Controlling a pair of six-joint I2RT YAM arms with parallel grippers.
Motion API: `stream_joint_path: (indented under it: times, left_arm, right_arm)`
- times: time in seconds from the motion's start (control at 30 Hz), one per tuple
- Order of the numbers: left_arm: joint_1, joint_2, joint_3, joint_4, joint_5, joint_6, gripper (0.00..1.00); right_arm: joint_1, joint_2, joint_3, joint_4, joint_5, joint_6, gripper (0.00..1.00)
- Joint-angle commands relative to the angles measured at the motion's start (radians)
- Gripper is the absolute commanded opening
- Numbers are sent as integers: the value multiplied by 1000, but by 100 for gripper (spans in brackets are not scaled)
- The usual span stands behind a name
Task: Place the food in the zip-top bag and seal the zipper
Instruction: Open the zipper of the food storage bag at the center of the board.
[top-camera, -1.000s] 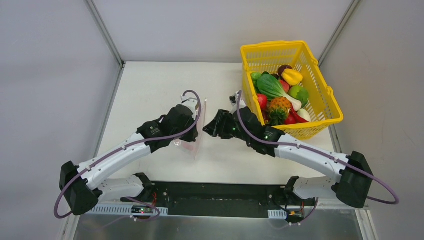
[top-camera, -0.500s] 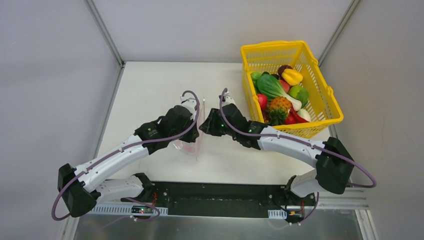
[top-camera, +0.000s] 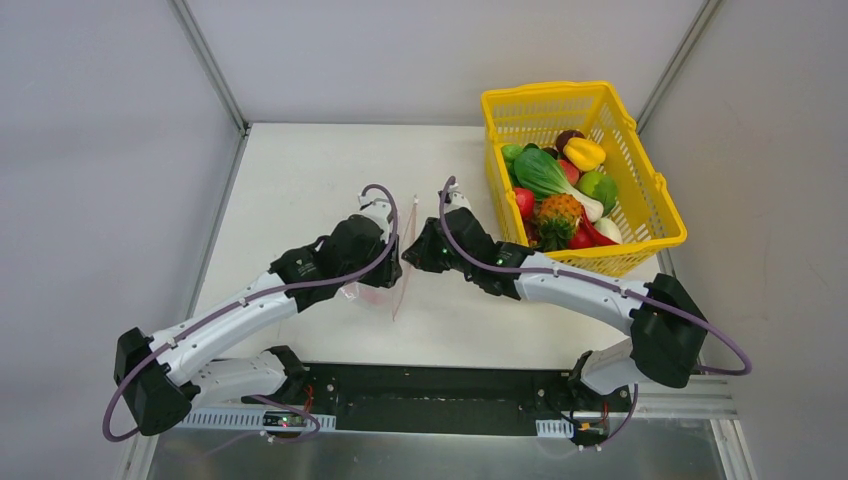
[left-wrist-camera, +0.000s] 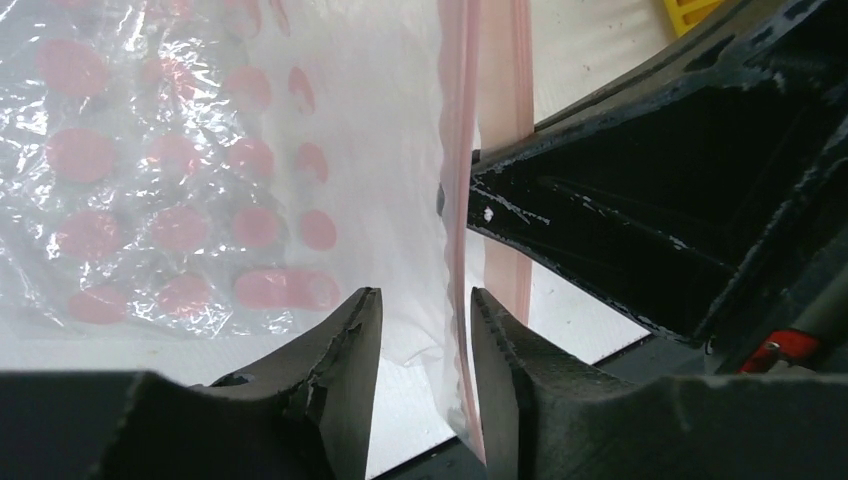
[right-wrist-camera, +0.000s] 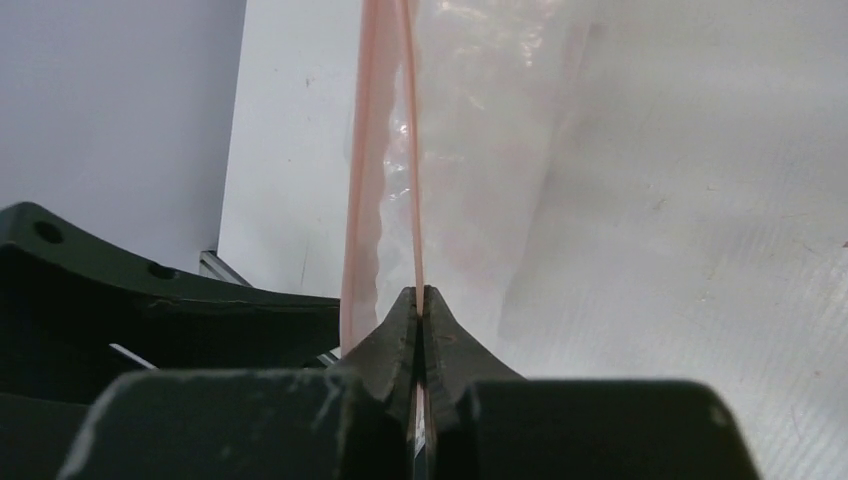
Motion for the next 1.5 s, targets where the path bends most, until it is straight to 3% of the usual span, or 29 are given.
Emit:
stream_joint_path:
  times: [0.0,0.27,0.47,0.63,0.8,1.13,1.3,1.47]
  left_arm:
    - [-24,-4,-44,68,-28,-38,41]
    - [-59,-21,-113,86,-122,-100,38]
    - [-59,-83,-81,3,-242,-97,0]
    - [-59,-133,28,-163,-429,-108,0]
    - [-59,-124,143,-319,-530,-146,0]
    - [-98,-3,179,-361,-522,-237,0]
    - [-98,-6,92,-240,-463,-292,0]
    - [-97,7,84,-201,-455,-297,0]
  right_arm:
    - [-2,-41,-10,84,-28,75,0]
    - [-8,-83,-39,86,26,96,0]
    - [-16,-86,-57,53,25,30,0]
    - [-18,-49,-23,-129,86,-71,0]
    - [-20,-81,-21,-151,131,-99,0]
    - [-45,-60,73,-198,83,-127,0]
    - [-97,-92,71,-196,-52,-131,7]
    - [-125,-151,82,-210,-183,-153,32]
